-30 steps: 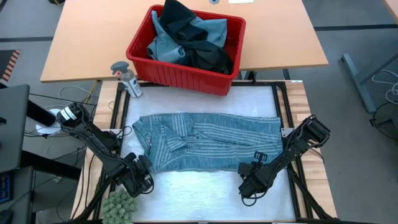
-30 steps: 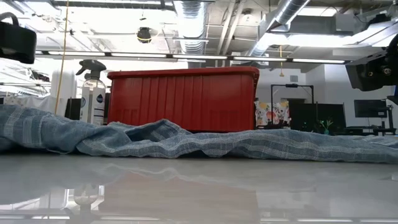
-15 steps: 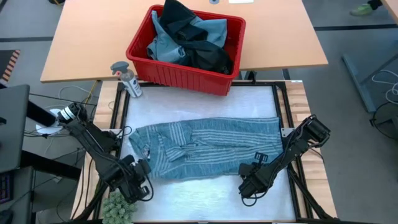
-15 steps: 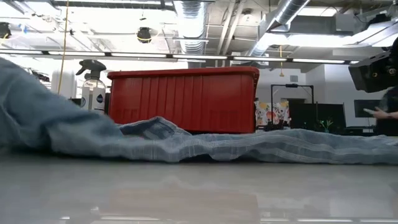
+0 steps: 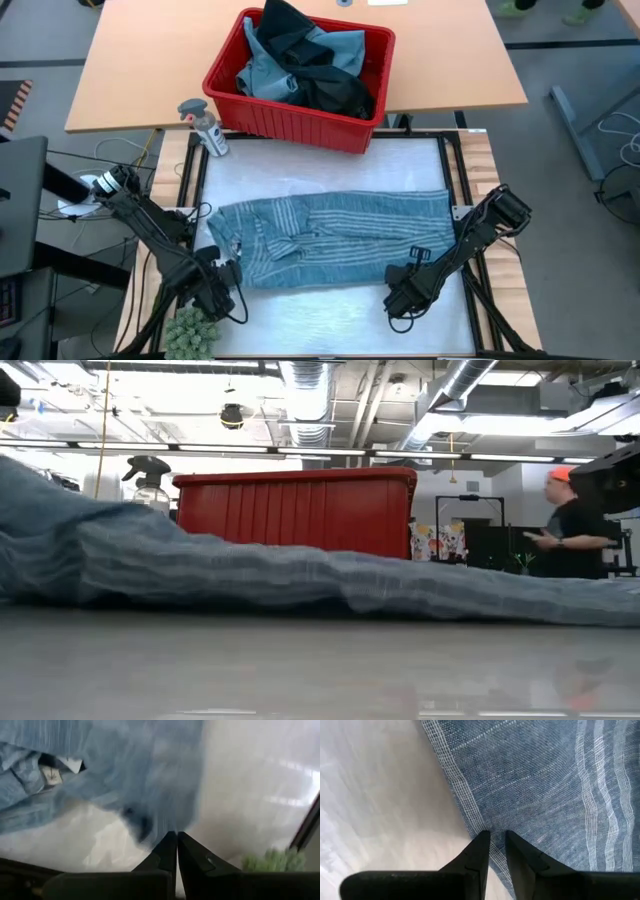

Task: Fold Laundry from Bin
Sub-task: Fold the light blue shirt

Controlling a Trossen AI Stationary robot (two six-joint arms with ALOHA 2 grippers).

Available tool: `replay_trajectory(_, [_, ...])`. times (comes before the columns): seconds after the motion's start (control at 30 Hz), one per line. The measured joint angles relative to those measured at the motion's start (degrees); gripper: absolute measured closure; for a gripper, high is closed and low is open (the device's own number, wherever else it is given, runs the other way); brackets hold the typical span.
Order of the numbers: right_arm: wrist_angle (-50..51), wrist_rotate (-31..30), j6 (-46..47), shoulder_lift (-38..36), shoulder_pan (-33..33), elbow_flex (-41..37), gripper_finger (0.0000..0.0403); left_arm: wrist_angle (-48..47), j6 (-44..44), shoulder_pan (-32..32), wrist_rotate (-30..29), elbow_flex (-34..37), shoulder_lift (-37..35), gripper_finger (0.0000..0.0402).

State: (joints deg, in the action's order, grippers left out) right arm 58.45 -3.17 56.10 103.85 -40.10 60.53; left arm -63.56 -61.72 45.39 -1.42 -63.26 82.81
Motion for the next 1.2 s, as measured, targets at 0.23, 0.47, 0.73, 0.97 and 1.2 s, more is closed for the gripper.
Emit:
replay_trajectory(0.23, [0.07,0.85,-1.23,0.00,-0.09,-0.04,0.0310,-0.08,3.82,-0.48,0.12,0.00,0.00,0.0401])
replay_trajectory(0.47, [-1.04,-2.17,-5.67,-0.53,0.30,0.10,0.0310,7.65,-5.82,0.48,-16.16,0.00,-2.65,0.0381])
replay_trajectory(0.73, [-4.33,-5.90,-12.72,-9.29,4.38,3.65,0.0302,6.90,-10.79,-4.27,-24.99,2.69,-3.08,0.0304])
replay_trajectory(0.97, [-8.50,-10.10,-17.31,-19.59,11.19,6.23,0.0286,6.20,-17.73,-1.32,-27.82,3.08,-6.94,0.0258])
replay_trajectory(1.2, [-34.05,-9.75,-33.33,-15.45,22.54,6.81,0.0211,8.25,-22.05,2.57,-29.51,3.06,-19.09,0.0255])
